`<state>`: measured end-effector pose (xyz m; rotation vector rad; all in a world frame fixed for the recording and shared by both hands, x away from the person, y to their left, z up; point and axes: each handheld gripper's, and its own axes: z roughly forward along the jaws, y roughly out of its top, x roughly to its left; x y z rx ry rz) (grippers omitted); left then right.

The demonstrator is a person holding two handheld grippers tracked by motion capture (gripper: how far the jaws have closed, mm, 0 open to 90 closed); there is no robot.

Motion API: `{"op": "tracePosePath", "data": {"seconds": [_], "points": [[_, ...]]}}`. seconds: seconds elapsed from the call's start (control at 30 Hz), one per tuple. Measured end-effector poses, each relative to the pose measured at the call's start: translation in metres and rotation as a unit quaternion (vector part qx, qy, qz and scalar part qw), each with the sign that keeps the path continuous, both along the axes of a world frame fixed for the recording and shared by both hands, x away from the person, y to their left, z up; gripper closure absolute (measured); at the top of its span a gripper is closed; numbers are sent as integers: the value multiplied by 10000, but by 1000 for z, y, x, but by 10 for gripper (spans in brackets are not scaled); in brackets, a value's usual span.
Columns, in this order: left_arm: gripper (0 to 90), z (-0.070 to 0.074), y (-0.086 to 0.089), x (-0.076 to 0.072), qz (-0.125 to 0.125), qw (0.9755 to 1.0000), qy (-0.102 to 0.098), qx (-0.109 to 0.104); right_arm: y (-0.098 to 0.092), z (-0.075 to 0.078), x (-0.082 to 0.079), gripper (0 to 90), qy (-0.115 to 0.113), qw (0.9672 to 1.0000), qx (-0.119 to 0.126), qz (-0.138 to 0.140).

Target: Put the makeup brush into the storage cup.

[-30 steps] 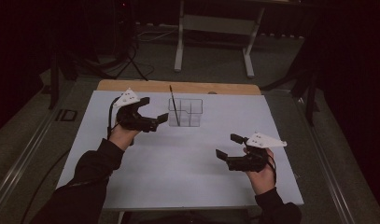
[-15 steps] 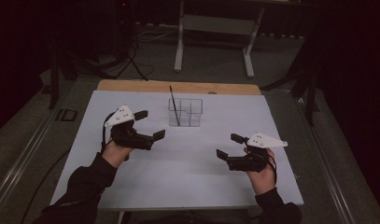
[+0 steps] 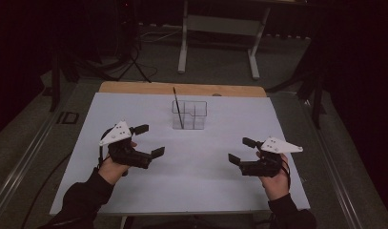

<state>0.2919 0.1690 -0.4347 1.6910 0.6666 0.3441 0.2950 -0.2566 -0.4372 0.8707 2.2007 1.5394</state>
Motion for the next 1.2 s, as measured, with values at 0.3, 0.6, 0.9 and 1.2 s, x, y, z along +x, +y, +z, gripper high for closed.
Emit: {"op": "tracePosePath", "data": {"seconds": [0.3, 0.6, 0.9, 1.2], "points": [[1, -16, 3, -8, -17, 10000, 28, -4, -15, -3, -2, 151, -37, 9999, -67, -67], [1, -38, 10, -12, 250, 9996, 125, 14, -24, -8, 0, 154, -122, 9997, -102, -165], [1, -53, 14, -15, 488, 9988, 71, 82, -23, -17, 2, 159, -130, 9998, -169, -41], [1, -58, 18, -17, 667, 9978, -16, 39, -25, -22, 4, 169, -173, 9997, -150, 6]]}}
